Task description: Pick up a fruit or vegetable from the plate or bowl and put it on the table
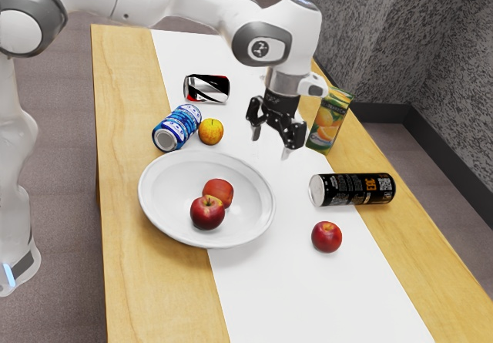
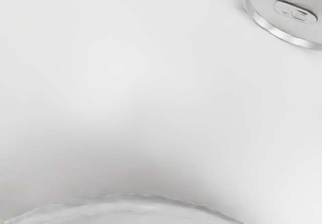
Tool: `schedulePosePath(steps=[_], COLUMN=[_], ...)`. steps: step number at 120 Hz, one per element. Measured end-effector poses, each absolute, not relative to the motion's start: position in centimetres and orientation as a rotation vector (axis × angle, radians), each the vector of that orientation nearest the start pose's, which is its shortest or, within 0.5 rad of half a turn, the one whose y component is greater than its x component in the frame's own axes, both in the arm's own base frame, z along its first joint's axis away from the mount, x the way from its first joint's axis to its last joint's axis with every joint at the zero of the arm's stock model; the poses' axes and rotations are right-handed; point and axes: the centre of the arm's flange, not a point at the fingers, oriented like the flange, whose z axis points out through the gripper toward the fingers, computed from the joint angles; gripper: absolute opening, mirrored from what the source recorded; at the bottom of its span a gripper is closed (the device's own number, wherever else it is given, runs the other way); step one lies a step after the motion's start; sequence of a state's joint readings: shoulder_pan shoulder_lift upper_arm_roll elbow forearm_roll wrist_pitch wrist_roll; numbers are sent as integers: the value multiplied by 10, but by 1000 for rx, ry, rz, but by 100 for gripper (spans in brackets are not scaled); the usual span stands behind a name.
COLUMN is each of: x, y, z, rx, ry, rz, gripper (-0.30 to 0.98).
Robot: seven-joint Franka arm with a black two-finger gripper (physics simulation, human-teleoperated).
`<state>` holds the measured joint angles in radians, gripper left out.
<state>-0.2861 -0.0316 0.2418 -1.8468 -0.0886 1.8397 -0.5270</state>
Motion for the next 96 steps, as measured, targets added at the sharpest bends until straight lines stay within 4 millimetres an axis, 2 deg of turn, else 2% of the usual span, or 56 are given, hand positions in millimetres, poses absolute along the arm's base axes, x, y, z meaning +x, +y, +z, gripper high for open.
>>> schedulePosePath(steps=[10,20,33,49,71,75,84,96], x=[558,559,551,533,531,524,491,478], y=[-13,-9,-28,-64,-60,-61,-60,-70], z=[533,529,500,486,482,483,492,495], rx=[-3102,-3069,-3037,-3039,-3002,-3004,-3013,-3002], ry=[-888,-933,-944,-930,-1082,-1100,-1123,-1122], rz=[-41,-69,-36,-24,-29,-28,-32,-50], gripper=[69,69,69,69,69,69,69,69])
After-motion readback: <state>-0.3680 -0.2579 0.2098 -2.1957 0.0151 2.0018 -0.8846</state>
